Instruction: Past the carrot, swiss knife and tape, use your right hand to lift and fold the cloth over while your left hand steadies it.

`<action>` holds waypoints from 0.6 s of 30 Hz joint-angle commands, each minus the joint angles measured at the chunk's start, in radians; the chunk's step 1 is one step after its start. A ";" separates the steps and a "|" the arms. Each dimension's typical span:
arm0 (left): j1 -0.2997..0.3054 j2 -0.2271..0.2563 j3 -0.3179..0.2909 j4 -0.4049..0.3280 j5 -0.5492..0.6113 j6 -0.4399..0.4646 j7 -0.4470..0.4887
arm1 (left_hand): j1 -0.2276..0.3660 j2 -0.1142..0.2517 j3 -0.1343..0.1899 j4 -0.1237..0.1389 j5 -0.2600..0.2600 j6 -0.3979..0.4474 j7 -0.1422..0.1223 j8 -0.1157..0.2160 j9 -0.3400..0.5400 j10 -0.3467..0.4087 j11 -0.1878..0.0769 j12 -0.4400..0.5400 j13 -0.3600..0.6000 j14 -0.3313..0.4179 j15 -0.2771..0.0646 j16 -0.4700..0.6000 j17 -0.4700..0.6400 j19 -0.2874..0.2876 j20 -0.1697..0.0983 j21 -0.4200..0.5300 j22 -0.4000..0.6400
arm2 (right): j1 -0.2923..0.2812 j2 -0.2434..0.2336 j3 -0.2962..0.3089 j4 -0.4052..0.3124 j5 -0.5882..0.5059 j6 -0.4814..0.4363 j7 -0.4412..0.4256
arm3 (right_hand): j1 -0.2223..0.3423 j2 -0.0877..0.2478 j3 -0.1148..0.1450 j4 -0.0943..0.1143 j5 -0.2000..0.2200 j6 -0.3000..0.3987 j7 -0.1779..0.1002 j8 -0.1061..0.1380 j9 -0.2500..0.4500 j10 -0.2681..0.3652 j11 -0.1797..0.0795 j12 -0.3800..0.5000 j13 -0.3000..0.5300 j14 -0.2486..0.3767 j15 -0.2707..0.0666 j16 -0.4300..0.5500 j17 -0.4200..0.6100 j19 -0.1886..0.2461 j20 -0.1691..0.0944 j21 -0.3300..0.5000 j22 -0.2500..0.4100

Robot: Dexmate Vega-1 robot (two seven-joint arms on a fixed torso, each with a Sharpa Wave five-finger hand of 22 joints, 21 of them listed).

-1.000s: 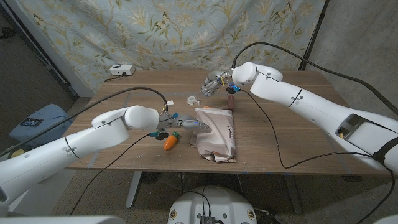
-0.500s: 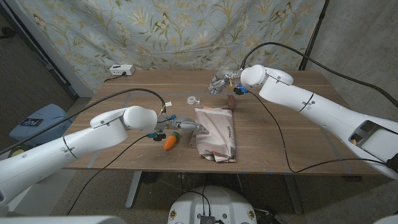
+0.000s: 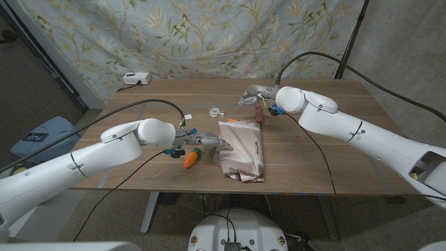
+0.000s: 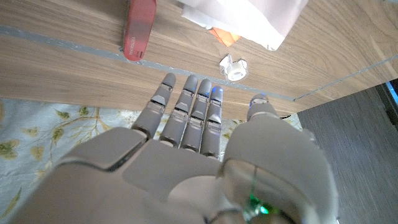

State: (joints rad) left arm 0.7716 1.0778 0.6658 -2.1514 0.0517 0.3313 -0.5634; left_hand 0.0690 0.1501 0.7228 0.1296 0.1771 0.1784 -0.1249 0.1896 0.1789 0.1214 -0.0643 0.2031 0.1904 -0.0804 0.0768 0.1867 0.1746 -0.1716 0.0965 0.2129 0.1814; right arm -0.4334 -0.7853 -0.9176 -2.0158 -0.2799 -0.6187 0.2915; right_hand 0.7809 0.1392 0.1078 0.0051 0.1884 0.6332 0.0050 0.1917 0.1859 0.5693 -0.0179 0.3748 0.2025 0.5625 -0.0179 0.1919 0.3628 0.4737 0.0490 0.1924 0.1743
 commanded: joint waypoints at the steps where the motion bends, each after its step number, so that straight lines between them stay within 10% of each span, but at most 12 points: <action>1: -0.009 -0.002 0.003 0.002 0.013 -0.002 -0.010 | -0.002 -0.002 0.003 0.004 -0.001 0.002 0.004 -0.004 0.003 0.002 0.006 0.004 0.001 0.008 0.001 -0.001 0.003 -0.071 0.007 -0.002 0.001 | -0.087 -0.054 -0.016 -0.095 -0.173 0.005 0.009 | -0.056 0.012 -0.006 0.032 0.000 -0.015 -0.004 -0.002 0.001 -0.015 -0.007 -0.033 -0.011 -0.040 -0.001 -0.007 -0.014 -0.006 -0.021 0.000 0.003; 18: -0.003 -0.001 0.002 -0.012 0.028 0.007 -0.004 | -0.002 -0.002 0.005 0.006 -0.001 0.001 0.003 -0.004 0.003 0.002 0.006 0.004 0.001 0.006 0.000 -0.002 0.003 -0.071 0.007 -0.002 0.001 | -0.194 -0.066 0.046 -0.138 -0.302 0.074 0.046 | -0.126 0.020 -0.014 0.066 0.004 -0.057 -0.007 -0.007 -0.001 -0.066 -0.006 -0.101 -0.021 -0.121 0.002 -0.015 -0.049 -0.024 -0.034 -0.001 0.002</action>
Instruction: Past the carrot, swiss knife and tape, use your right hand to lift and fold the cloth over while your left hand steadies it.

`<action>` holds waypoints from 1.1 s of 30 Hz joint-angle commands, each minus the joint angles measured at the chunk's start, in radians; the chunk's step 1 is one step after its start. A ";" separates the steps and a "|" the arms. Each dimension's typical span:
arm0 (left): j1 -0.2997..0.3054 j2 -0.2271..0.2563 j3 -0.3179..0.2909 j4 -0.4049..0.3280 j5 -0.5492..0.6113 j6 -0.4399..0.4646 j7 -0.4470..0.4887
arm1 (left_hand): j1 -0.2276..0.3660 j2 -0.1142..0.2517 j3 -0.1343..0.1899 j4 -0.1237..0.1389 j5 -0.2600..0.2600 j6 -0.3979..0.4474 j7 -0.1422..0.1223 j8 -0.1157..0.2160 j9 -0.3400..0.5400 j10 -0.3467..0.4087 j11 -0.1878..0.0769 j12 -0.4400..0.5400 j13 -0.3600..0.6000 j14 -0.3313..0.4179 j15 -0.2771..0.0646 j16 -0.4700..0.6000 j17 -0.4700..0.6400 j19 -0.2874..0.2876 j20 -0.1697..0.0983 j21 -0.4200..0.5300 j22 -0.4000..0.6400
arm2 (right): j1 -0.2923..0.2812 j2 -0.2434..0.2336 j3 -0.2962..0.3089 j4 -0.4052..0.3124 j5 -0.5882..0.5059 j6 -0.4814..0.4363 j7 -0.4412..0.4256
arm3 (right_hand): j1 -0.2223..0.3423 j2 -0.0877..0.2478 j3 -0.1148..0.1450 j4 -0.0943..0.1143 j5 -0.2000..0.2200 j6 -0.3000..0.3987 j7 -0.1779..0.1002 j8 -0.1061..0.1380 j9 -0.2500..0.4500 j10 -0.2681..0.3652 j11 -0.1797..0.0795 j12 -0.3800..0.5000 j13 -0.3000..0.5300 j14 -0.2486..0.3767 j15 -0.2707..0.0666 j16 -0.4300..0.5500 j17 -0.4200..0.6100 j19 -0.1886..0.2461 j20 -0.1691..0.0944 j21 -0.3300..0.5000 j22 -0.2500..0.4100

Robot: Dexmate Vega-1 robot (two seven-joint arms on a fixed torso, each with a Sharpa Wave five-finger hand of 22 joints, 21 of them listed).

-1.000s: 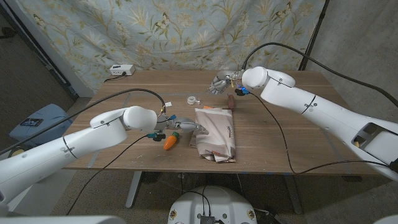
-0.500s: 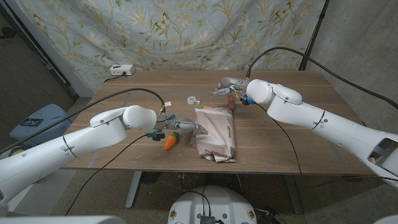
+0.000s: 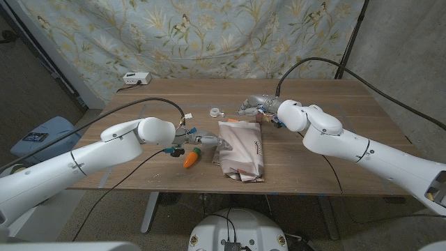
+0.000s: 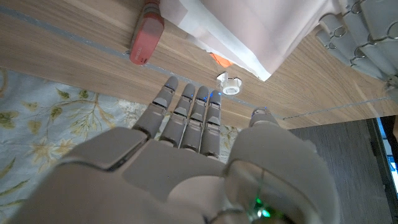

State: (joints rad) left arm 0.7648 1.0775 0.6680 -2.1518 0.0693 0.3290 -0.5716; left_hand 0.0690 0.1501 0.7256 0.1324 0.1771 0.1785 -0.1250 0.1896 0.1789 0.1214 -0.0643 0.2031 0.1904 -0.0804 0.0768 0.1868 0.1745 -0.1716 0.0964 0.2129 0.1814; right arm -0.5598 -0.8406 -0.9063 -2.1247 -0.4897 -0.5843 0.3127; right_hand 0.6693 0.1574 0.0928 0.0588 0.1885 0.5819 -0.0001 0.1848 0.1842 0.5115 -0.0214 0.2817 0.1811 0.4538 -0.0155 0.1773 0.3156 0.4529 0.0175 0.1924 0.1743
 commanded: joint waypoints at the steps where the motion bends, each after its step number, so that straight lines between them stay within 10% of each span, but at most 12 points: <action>1: 0.005 -0.001 -0.001 -0.012 0.011 0.009 0.006 | -0.002 -0.002 0.003 0.003 -0.001 0.001 0.003 -0.004 0.003 0.002 0.005 0.004 0.001 0.006 0.000 -0.002 0.003 -0.071 0.007 -0.002 0.001 | -0.072 -0.009 0.037 -0.029 -0.097 0.042 0.030 | -0.016 0.002 0.001 0.013 0.004 -0.006 -0.002 0.000 0.001 -0.009 -0.003 -0.009 0.000 -0.013 0.000 -0.001 -0.003 -0.003 -0.002 -0.001 0.002; 33: 0.008 0.012 -0.010 -0.015 0.012 0.002 0.002 | -0.002 -0.003 0.007 0.003 -0.001 -0.001 0.002 -0.004 0.003 0.002 0.006 0.004 0.001 0.006 0.001 -0.003 0.002 -0.071 0.006 -0.003 0.001 | -0.182 0.033 0.103 0.076 -0.149 0.194 -0.031 | -0.095 -0.036 -0.029 0.037 0.008 0.013 -0.015 0.010 0.001 0.008 -0.003 -0.045 0.000 -0.038 -0.006 0.011 -0.045 -0.011 -0.006 0.001 -0.001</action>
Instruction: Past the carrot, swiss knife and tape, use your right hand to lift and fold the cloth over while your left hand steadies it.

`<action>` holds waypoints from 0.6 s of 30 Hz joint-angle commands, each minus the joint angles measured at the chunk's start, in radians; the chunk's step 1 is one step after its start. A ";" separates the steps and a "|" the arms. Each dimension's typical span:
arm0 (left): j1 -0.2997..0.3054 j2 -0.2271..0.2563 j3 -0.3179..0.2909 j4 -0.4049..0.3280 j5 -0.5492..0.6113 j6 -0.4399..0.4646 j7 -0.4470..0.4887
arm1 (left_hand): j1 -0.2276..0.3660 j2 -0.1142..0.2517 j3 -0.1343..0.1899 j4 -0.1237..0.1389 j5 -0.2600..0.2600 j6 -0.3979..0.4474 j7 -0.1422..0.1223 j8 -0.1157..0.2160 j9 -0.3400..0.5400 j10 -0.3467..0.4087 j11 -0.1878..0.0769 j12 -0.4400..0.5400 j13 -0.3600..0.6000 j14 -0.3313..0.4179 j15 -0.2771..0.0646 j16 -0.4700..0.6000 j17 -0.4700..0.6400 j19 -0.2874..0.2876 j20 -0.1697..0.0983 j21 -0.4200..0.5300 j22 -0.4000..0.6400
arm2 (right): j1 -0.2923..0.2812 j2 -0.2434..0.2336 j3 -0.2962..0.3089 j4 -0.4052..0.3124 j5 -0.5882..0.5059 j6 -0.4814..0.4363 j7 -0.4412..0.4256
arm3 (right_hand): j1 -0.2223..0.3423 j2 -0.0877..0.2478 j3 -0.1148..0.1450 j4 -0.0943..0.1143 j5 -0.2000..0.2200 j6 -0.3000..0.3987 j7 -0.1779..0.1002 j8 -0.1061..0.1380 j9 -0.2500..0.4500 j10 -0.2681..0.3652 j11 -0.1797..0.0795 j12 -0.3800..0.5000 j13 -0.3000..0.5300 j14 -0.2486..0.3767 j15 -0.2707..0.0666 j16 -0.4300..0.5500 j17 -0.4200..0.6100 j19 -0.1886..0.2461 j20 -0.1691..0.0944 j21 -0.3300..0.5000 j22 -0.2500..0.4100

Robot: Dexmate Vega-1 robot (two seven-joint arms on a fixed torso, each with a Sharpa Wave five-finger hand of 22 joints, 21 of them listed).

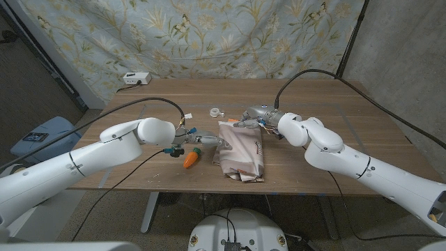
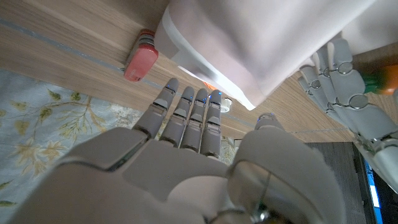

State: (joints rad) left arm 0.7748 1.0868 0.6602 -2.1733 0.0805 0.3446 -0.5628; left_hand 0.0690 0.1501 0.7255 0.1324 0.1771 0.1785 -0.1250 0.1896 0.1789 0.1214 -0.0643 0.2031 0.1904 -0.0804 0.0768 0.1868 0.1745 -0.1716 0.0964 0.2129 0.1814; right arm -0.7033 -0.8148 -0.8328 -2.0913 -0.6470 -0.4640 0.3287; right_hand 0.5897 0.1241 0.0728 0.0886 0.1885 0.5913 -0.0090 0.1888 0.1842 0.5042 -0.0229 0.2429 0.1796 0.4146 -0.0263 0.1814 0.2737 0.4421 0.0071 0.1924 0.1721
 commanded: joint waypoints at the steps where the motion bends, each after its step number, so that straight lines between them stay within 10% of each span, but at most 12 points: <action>1: -0.002 0.003 -0.002 0.007 0.001 -0.014 -0.008 | -0.002 -0.003 0.007 0.003 -0.001 -0.001 0.002 -0.004 0.004 0.002 0.006 0.004 0.001 0.006 0.002 -0.003 0.002 -0.072 0.008 -0.003 0.001 | -0.039 0.008 0.030 0.046 0.008 0.078 -0.047 | -0.018 -0.003 -0.010 0.008 0.008 0.004 -0.007 0.007 0.001 0.017 -0.001 -0.007 0.001 0.001 0.004 0.007 -0.004 0.000 0.004 0.001 0.001; 18: -0.002 0.003 -0.007 0.012 0.001 -0.020 -0.010 | -0.002 -0.004 0.009 0.003 -0.001 0.000 0.002 -0.003 0.004 0.003 0.006 0.004 0.001 0.006 0.000 -0.003 0.002 -0.072 0.007 -0.004 0.001 | -0.047 0.034 0.033 0.127 0.019 0.167 -0.086 | -0.047 -0.006 -0.021 0.019 0.013 0.005 -0.014 0.007 0.001 0.032 -0.006 -0.013 0.002 0.007 -0.007 0.012 -0.016 -0.001 -0.003 0.001 0.001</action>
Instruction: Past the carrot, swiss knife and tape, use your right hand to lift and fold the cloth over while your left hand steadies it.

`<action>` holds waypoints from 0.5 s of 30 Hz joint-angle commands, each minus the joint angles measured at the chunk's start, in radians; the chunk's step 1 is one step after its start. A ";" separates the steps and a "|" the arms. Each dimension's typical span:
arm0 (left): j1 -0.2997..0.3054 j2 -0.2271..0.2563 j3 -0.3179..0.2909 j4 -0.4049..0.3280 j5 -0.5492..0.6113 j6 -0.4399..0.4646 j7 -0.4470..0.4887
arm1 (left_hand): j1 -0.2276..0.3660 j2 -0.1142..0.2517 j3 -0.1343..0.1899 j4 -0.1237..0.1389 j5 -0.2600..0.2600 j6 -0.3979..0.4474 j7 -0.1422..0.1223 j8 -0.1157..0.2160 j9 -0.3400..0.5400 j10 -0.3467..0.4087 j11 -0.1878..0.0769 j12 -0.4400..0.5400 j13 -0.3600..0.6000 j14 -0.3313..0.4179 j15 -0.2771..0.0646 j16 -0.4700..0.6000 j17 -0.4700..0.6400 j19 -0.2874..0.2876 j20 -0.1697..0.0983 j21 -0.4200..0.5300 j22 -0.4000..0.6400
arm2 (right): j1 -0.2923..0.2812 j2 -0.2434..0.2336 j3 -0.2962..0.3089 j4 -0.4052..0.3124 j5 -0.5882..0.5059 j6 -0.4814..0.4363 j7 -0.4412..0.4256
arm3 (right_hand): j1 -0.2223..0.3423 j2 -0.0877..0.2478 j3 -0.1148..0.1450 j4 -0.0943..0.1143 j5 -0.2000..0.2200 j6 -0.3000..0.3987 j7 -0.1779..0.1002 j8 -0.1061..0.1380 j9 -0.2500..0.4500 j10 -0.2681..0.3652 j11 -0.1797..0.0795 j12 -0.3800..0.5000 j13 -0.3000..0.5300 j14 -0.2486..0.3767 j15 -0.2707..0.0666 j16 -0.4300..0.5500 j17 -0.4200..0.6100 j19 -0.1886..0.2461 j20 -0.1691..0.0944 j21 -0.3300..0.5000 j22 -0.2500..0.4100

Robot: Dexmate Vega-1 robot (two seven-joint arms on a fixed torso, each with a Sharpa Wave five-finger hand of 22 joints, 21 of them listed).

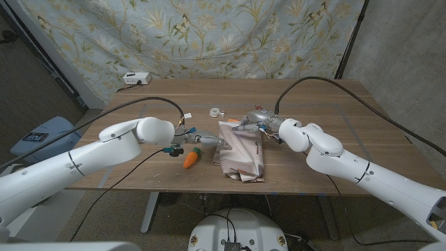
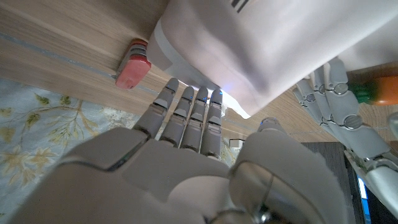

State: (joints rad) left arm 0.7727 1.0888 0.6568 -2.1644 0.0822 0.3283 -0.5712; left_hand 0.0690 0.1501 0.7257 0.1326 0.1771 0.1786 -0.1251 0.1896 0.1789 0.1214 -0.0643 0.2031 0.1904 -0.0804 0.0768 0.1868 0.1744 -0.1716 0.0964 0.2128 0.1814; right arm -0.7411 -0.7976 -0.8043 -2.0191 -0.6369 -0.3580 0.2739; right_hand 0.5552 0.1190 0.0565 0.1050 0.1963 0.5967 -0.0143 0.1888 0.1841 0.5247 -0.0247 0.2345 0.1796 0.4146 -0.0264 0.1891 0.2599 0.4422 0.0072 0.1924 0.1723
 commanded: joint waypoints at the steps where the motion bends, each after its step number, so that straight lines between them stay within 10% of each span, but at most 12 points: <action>1: 0.001 0.001 -0.003 0.003 -0.001 -0.004 -0.002 | -0.002 -0.004 0.009 0.002 -0.001 0.000 0.002 -0.003 0.004 0.003 0.006 0.004 0.001 0.006 0.000 -0.003 0.002 -0.072 0.008 -0.004 0.001 | -0.010 0.018 0.004 0.061 0.010 0.066 -0.035 | -0.013 -0.001 -0.005 0.003 0.006 0.000 -0.011 0.007 0.002 0.013 -0.005 -0.005 0.002 0.007 -0.007 0.004 -0.003 -0.001 -0.003 0.001 0.001; 15: 0.003 0.000 -0.003 0.009 0.000 -0.015 -0.001 | -0.003 -0.005 0.010 0.003 -0.001 0.001 0.002 -0.003 0.004 0.003 0.005 0.004 0.001 0.007 0.000 -0.002 0.002 -0.071 0.007 -0.004 0.001 | -0.004 0.035 -0.002 0.113 0.021 0.105 -0.043 | -0.019 -0.001 -0.006 0.003 0.010 -0.009 -0.013 0.004 0.002 0.012 -0.004 -0.013 0.003 0.011 -0.017 0.006 -0.012 0.006 -0.011 0.004 0.000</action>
State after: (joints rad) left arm 0.7740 1.0894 0.6541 -2.1597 0.0824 0.3215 -0.5719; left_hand 0.0690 0.1501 0.7297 0.1366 0.1771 0.1785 -0.1251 0.1895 0.1789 0.1214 -0.0643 0.2031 0.1904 -0.0804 0.0768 0.1868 0.1744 -0.1716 0.0964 0.2129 0.1814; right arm -0.7485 -0.7751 -0.8021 -1.9421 -0.6271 -0.2860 0.2375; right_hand 0.5396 0.1188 0.0565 0.1049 0.2001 0.5854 -0.0253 0.1888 0.1839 0.5302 -0.0290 0.2274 0.1795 0.4223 -0.0340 0.1891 0.2460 0.4430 0.0064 0.1924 0.1724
